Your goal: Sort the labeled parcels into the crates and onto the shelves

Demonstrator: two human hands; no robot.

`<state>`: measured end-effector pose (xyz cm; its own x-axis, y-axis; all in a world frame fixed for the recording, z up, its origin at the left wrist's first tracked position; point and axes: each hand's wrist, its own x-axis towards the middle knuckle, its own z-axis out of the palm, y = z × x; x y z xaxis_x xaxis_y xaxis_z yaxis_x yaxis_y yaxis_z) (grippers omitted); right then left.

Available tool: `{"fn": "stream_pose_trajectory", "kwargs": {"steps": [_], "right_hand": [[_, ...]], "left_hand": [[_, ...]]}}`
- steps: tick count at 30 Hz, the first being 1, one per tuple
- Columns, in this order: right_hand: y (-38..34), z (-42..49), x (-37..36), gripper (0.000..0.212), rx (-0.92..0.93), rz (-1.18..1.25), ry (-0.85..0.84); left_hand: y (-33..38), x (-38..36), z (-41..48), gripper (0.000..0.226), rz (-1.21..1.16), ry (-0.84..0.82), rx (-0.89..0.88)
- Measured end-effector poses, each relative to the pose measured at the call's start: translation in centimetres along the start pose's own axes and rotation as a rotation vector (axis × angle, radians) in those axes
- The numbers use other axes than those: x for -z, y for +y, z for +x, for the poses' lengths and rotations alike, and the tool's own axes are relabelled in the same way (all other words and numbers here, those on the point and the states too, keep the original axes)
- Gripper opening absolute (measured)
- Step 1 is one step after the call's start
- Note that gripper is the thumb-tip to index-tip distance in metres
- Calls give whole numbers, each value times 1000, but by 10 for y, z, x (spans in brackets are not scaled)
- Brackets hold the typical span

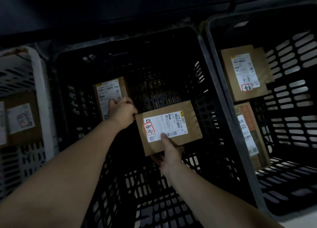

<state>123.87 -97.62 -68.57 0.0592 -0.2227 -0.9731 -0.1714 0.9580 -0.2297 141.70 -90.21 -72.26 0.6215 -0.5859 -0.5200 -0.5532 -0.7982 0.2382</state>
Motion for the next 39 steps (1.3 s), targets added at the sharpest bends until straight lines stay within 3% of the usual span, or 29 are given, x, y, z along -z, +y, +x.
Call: {"fn": "stream_pose_trajectory", "kwargs": {"steps": [6,11,15,18,20,26,32,36,39], "right_hand": [[5,-17,-1,66,14,-14,12],[8,-28,-2,70,47,-32,1],[11,-36,-1,82,76,-41,-23],[12,-38,1,86,83,-28,-48],[14,-34,3,86,74,-31,-53],[28,-13,2,85,98,-63,-6],[13,3,-5,87,87,-90,124],[-2,11,-10,76,36,-157,149],[-3,15,-10,68,37,-203,122]], "left_hand": [[-5,16,-1,30,-155,-159,-39],[11,31,-21,32,-168,-166,25],[24,36,-45,36,-437,-157,109],[31,36,-58,24,-769,-178,190],[34,35,-60,17,-861,-147,208],[32,22,-47,29,-504,-131,122],[28,22,-37,31,-427,-82,128],[23,22,-29,38,-44,31,109],[23,19,-25,40,-104,-64,198]]}}
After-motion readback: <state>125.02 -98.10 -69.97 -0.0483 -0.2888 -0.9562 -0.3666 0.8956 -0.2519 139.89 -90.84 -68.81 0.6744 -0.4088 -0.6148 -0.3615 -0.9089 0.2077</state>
